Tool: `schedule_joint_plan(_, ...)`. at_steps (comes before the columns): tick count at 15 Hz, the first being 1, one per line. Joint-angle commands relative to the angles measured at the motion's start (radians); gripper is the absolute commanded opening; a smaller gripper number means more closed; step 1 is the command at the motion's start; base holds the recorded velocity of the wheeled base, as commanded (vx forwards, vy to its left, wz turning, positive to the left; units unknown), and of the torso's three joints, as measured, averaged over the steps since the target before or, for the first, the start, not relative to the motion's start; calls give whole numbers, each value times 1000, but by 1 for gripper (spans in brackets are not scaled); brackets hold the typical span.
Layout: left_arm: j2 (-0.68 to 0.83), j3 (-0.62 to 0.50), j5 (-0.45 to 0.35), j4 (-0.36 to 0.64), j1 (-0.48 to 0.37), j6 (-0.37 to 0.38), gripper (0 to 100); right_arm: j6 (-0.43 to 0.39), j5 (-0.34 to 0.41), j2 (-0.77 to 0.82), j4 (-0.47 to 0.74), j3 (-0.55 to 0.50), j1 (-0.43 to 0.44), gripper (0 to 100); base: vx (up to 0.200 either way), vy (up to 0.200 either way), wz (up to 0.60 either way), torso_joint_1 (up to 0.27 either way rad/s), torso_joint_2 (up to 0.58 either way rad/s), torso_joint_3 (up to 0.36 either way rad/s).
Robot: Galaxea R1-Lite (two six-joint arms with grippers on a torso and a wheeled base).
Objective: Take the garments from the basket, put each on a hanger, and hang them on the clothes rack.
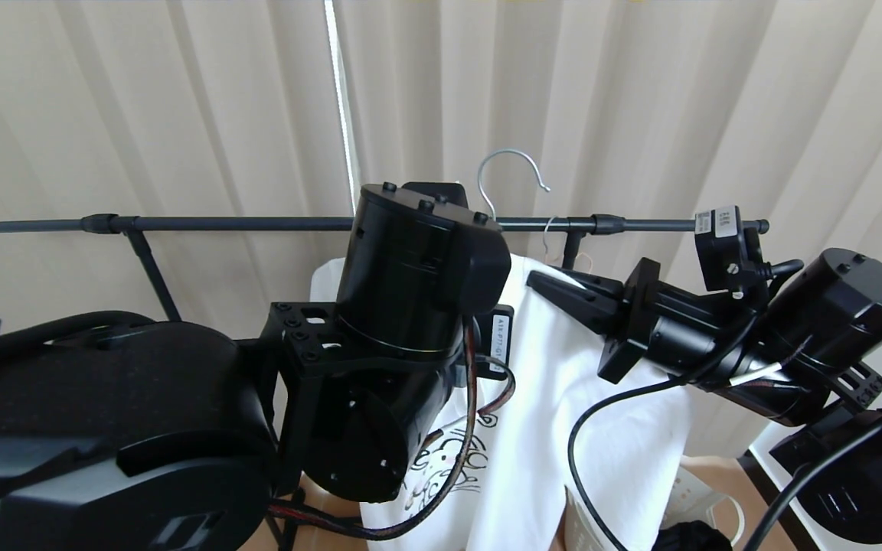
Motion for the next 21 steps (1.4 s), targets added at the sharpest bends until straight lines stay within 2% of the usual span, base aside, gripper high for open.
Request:
schedule_joint_plan(1,11,-3,0,0,1,1,0,0,0,-4,1,2,1,0,0,0,0,0,0,0)
schedule_joint_plan(2,11,-5,0,0,1,1,0,0,0,-5,1,2,1,0,0,0,0,0,0,0)
schedule_joint_plan(3,13,-5,0,0,1,1,100,0,0,-8,1,7,1,0,0,0,0,0,0,0)
schedule_joint_plan(16,-33,28,2,0,1,4,100,-1,0,-21,1,2,-3,0,0,0,0,0,0,0)
schedule_joint_plan(20,-147,107,-1,2,31,53,100,3,0,-21,-1,1,-6,0,0,0,0,0,0,0)
schedule_joint_plan(21,-185,133,-6,2,33,93,100,9,0,-21,-1,1,-13,0,0,0,0,0,0,0)
